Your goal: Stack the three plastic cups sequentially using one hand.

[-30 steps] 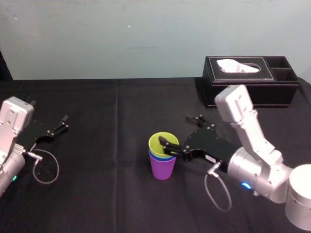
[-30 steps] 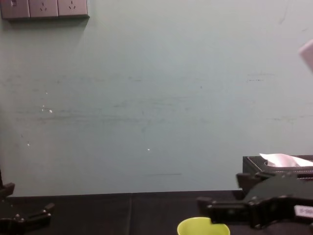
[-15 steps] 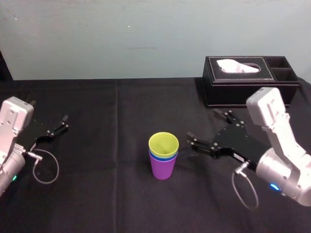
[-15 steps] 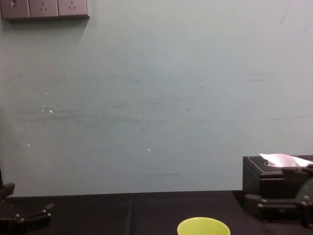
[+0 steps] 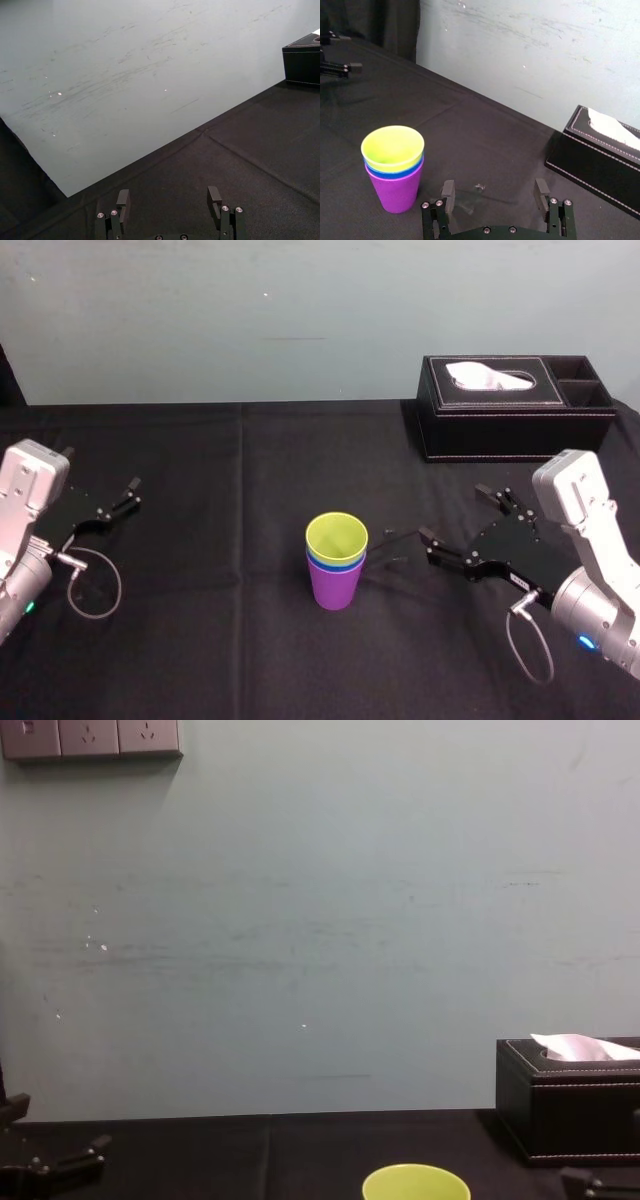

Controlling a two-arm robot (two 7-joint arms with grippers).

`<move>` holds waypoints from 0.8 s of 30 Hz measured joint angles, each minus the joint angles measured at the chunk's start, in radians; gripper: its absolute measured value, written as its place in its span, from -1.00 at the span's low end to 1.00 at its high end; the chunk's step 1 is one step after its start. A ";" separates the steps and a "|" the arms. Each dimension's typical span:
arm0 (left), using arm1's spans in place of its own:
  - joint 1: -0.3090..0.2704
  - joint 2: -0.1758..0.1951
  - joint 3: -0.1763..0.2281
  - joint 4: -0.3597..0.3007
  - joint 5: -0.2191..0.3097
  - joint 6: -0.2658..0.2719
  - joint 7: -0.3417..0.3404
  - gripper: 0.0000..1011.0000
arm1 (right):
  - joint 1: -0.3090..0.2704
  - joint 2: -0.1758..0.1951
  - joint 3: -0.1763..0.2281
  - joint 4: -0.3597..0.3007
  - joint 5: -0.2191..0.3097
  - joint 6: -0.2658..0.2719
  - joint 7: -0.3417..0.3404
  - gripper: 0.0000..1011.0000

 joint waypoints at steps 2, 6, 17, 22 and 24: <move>0.000 0.000 0.000 0.000 0.000 0.000 0.000 1.00 | -0.001 -0.002 0.001 0.006 -0.002 -0.003 0.000 0.98; 0.000 0.000 0.000 0.000 0.000 0.000 0.000 1.00 | 0.000 -0.002 0.001 0.004 -0.001 -0.003 -0.001 0.98; 0.000 0.000 0.000 0.000 0.000 0.000 0.000 1.00 | 0.000 0.000 -0.001 -0.001 0.000 0.000 -0.001 0.98; 0.000 0.000 0.000 0.000 0.000 0.000 0.000 1.00 | 0.001 0.000 -0.002 -0.002 0.000 0.001 -0.001 0.98; 0.000 0.000 0.000 0.000 0.000 0.000 0.000 1.00 | 0.001 0.000 -0.002 -0.002 0.001 0.001 -0.001 0.98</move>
